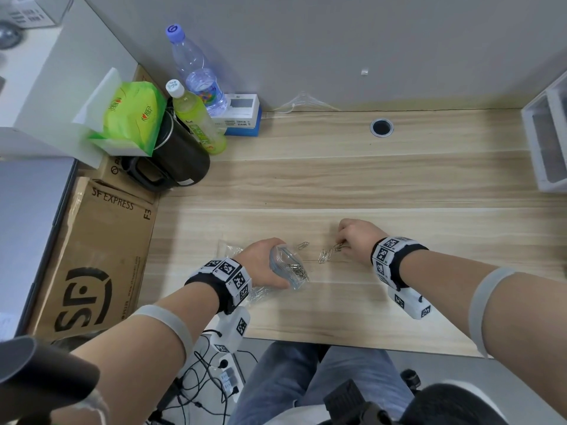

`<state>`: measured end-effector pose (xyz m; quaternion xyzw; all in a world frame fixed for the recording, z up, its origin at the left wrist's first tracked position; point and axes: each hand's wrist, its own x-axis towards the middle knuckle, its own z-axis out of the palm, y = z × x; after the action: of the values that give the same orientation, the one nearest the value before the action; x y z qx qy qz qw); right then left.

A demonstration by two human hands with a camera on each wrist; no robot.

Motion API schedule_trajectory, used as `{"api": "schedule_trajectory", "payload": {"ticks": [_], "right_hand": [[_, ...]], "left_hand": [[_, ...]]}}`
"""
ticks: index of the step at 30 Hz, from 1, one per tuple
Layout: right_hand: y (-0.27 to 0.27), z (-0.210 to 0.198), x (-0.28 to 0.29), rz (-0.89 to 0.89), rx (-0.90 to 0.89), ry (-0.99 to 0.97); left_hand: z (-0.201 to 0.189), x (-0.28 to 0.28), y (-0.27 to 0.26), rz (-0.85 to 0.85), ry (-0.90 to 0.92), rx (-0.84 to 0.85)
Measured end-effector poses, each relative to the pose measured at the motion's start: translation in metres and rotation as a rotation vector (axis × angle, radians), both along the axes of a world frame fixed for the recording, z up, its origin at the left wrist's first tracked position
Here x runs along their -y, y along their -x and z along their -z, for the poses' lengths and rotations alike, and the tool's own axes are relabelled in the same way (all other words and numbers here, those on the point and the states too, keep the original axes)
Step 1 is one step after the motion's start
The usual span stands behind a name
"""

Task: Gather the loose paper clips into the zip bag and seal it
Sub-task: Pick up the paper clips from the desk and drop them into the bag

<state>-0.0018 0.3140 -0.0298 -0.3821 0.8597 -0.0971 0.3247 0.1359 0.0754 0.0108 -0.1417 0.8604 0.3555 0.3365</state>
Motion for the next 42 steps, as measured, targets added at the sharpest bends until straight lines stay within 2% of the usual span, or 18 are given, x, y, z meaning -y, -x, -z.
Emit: {"api": "schedule_trajectory", "payload": {"ticks": [6, 15, 24, 28, 32, 42], "right_hand": [[-0.001, -0.002, 0.0, -0.027, -0.014, -0.002], [0.0, 0.001, 0.007, -0.072, 0.075, -0.06], [-0.003, -0.002, 0.016, -0.095, 0.098, 0.062], [-0.004, 0.004, 0.023, -0.159, 0.109, 0.026], [-0.006, 0.01, 0.031, -0.152, 0.157, -0.018], [-0.006, 0.019, 0.042, -0.15, 0.099, -0.04]], "left_hand": [[-0.001, -0.001, 0.002, 0.004, 0.006, 0.017], [-0.003, -0.001, 0.0, 0.002, 0.007, 0.002], [-0.002, -0.002, -0.001, -0.024, -0.003, -0.009], [-0.002, -0.002, -0.002, -0.038, -0.019, -0.009], [-0.002, -0.001, -0.002, -0.046, -0.035, -0.013], [-0.004, 0.001, 0.0, -0.039, -0.03, -0.005]]}}
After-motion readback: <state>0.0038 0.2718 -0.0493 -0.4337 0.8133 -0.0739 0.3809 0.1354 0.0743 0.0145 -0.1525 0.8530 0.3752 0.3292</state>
